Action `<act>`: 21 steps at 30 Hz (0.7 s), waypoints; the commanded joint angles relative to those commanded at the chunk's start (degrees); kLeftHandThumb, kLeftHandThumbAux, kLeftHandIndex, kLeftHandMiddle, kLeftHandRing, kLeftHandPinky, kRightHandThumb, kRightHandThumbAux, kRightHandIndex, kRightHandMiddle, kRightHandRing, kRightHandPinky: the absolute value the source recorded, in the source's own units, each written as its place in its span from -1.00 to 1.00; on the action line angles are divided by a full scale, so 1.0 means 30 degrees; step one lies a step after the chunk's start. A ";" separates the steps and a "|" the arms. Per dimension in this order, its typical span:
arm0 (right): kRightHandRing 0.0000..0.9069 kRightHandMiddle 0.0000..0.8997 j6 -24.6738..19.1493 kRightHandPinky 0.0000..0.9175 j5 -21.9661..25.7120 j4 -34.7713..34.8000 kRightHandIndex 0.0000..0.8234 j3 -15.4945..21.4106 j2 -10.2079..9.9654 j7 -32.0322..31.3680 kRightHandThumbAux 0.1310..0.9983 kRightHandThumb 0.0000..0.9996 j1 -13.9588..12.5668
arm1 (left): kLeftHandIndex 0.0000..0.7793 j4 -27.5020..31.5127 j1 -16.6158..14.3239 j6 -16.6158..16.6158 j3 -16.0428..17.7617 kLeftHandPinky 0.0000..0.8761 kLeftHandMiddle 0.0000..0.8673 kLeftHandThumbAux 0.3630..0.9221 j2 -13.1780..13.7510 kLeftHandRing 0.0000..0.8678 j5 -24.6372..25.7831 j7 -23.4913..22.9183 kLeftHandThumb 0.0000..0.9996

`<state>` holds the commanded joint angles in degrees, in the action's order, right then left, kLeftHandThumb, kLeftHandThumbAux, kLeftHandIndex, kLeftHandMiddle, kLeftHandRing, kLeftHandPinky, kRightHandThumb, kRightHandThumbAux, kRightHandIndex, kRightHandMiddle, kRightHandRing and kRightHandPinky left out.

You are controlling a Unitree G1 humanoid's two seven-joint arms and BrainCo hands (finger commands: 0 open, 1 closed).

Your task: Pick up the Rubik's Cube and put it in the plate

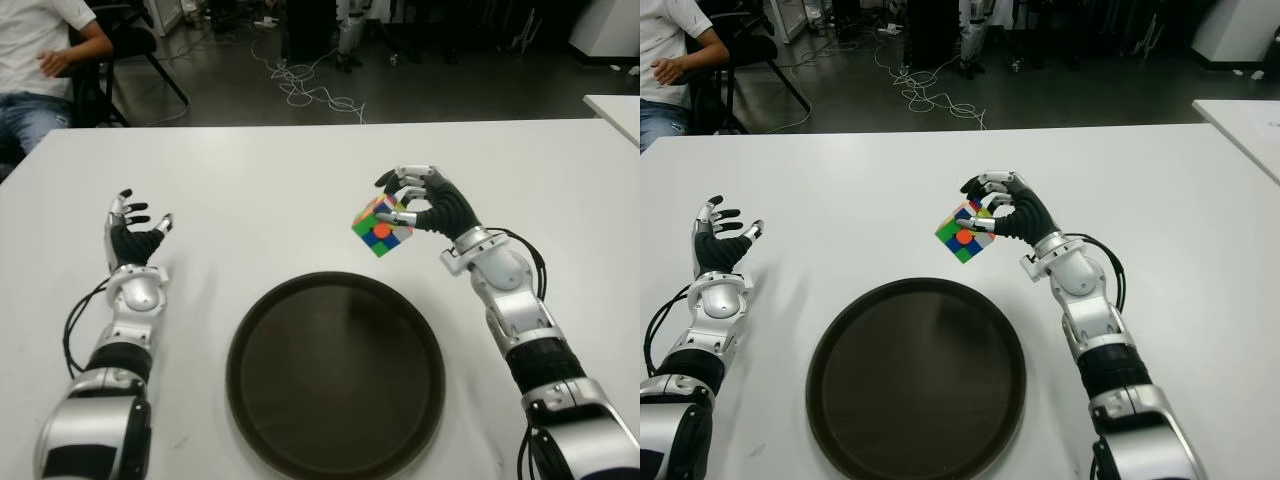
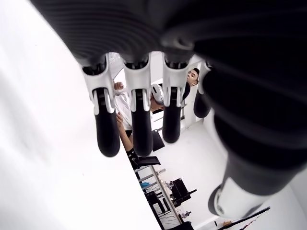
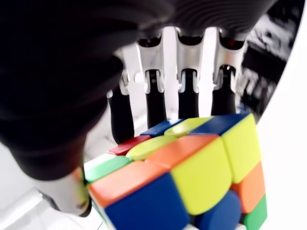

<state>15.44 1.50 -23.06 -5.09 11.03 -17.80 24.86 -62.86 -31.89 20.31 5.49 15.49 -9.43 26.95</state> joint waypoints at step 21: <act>0.81 0.76 -0.1640 0.79 0.0355 0.1554 0.53 -0.0891 0.0240 -0.3480 0.49 -0.56 -0.0769 | -0.64 -0.0037 -0.0039 0.0125 -0.0012 -0.14 -0.46 0.47 0.0066 -0.33 -0.0076 0.0125 -0.74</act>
<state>10.52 2.57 -18.40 -7.77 11.75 -28.24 22.55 -62.97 -32.00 20.69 5.45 15.68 -9.65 27.32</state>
